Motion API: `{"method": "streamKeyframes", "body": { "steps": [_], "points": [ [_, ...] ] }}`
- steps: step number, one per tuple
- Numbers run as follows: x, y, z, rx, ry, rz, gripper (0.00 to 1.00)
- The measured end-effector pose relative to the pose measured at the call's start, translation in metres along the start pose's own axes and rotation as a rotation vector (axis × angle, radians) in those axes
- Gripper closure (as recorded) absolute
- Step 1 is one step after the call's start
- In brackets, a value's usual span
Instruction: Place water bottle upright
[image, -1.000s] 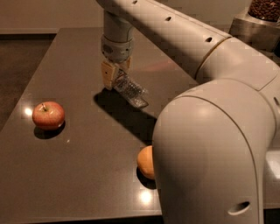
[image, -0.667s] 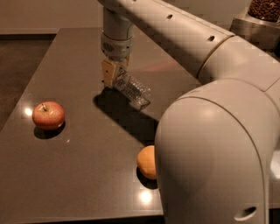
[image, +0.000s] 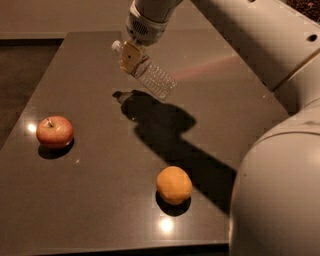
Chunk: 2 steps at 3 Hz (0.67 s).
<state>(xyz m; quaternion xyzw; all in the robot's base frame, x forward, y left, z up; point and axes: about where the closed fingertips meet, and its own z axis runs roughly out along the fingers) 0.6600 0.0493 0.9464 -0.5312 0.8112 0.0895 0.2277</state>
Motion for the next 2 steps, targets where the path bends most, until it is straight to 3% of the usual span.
{"method": "streamKeyframes", "body": {
  "steps": [1, 2],
  "points": [
    [-0.001, -0.006, -0.037, 0.057, -0.218, -0.046, 1.0],
    [0.006, -0.009, -0.054, 0.109, -0.367, -0.06, 1.0]
  ]
}}
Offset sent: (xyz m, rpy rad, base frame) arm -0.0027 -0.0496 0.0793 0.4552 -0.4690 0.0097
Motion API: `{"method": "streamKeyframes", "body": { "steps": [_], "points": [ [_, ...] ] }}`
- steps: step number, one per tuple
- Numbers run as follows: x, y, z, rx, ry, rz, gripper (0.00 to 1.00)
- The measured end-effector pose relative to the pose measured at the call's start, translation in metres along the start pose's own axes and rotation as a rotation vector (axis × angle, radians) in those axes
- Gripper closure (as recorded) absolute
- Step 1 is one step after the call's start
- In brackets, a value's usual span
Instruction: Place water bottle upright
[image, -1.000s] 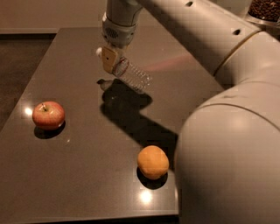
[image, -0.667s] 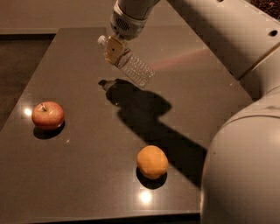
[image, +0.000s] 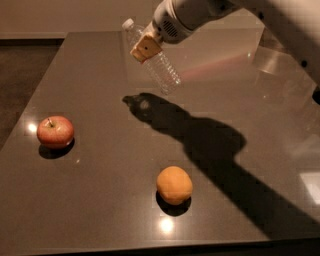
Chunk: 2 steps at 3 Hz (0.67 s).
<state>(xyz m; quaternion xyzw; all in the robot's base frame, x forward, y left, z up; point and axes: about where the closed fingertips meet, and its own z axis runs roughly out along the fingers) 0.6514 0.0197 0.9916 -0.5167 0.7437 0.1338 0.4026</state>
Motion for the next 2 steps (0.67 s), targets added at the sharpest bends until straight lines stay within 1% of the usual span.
{"method": "streamKeyframes", "body": {
  "steps": [1, 2],
  "points": [
    [0.0021, 0.0011, -0.011, 0.058, -0.209, -0.036, 1.0],
    [-0.004, -0.0051, -0.0156, 0.121, -0.355, -0.073, 1.0]
  ]
}}
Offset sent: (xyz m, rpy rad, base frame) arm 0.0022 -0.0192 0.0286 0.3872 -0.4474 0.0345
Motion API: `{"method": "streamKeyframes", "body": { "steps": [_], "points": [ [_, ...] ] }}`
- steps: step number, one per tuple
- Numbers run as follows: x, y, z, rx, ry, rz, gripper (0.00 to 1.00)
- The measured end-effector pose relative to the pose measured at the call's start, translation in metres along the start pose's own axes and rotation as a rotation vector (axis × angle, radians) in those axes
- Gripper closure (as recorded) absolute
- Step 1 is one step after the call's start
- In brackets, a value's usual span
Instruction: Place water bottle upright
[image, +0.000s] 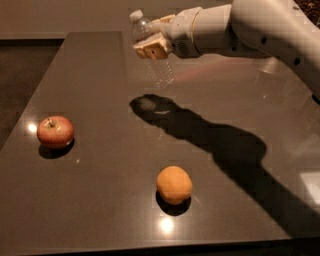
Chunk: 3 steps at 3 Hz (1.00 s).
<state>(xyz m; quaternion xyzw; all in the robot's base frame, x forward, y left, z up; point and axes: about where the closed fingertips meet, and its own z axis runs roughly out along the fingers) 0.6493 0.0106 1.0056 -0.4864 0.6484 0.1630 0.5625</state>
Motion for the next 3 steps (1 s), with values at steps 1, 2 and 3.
{"method": "streamKeyframes", "body": {
  "steps": [1, 2, 3],
  "points": [
    [0.0, -0.006, -0.002, 0.054, -0.124, -0.02, 1.0],
    [0.016, -0.013, -0.006, 0.114, -0.231, -0.003, 1.0],
    [0.032, -0.019, -0.011, 0.157, -0.279, 0.028, 1.0]
  ]
}}
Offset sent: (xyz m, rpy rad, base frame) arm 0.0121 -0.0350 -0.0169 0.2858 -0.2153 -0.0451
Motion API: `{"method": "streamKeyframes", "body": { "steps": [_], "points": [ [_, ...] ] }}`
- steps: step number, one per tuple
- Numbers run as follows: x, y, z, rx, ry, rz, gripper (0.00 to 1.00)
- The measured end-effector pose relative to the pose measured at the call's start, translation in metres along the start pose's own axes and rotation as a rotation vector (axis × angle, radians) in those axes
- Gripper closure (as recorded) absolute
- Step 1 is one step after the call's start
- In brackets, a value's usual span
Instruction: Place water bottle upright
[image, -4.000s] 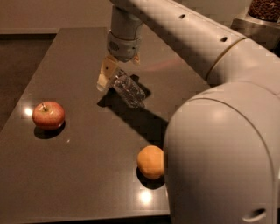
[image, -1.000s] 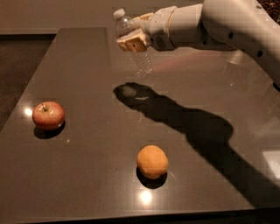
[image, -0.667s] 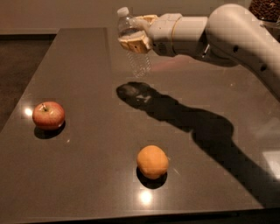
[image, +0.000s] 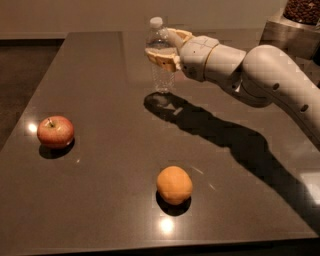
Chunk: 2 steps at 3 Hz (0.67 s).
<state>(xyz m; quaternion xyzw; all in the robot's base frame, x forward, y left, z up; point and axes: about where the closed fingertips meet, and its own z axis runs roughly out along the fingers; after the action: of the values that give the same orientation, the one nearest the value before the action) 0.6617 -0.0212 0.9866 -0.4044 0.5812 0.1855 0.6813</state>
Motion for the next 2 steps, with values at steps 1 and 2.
{"method": "streamKeyframes", "body": {
  "steps": [1, 2],
  "points": [
    [0.0096, -0.0053, -0.0045, 0.022, -0.005, 0.032, 1.0],
    [0.0194, -0.0087, -0.0078, 0.046, 0.008, 0.078, 1.0]
  ]
}}
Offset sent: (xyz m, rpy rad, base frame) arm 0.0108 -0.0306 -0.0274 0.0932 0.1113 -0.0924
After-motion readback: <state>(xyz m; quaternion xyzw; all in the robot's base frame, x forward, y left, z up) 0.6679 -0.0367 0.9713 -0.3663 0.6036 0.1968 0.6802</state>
